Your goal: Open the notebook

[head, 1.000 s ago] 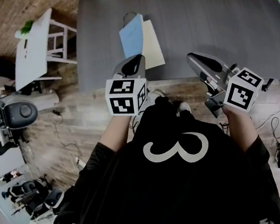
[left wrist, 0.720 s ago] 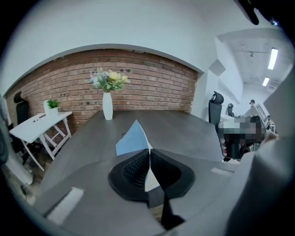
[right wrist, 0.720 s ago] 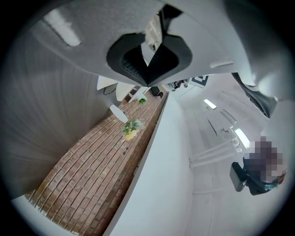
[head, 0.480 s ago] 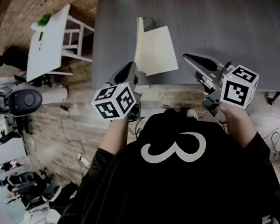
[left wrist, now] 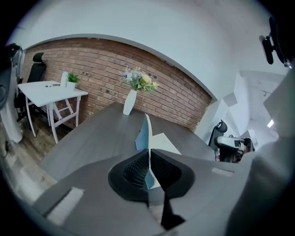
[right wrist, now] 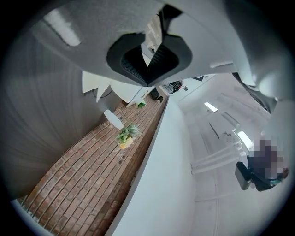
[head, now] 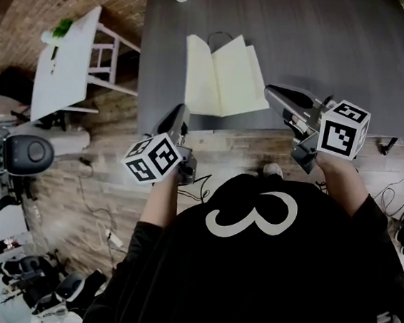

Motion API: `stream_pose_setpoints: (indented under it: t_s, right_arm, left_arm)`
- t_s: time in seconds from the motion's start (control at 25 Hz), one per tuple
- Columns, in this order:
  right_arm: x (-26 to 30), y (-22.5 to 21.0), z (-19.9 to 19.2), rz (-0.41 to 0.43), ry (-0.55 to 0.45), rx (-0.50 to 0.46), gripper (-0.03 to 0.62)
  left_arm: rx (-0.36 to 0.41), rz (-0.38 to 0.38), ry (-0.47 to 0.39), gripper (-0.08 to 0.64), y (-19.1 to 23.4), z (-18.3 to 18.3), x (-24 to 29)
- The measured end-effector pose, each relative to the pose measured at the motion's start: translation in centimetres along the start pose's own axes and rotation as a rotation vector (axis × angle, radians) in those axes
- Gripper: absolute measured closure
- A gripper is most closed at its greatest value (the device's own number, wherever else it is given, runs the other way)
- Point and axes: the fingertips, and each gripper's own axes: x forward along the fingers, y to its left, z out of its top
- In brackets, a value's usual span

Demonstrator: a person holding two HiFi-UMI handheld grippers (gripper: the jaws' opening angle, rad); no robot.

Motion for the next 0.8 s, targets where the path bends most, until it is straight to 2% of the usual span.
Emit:
stream_pose_setpoints:
  t_s: [0.24, 0.4, 0.56, 0.8]
  right_arm:
    - [1.5, 0.8, -0.6, -0.074, 0.023, 0.027, 0.592]
    - [1.5, 0.6, -1.7, -0.119, 0.021, 0.049, 0.592]
    - [2.2, 1.0, -2.8, -0.145, 0.022, 0.057, 0.592]
    - [2.5, 1.3, -4.4, -0.191, 0.025, 0.062, 0.592]
  left_arm:
    - [-0.145, -0.039, 0.045, 0.525, 4.0, -1.1, -0.1]
    - [-0.242, -0.053, 0.098, 0.52, 5.9, -3.4, 0.1]
    - [-0.26, -0.028, 0.141, 0.515, 8.3, -5.1, 0.6]
    - [-0.247, 0.001, 0.206, 0.509, 10.5, -7.4, 1.5]
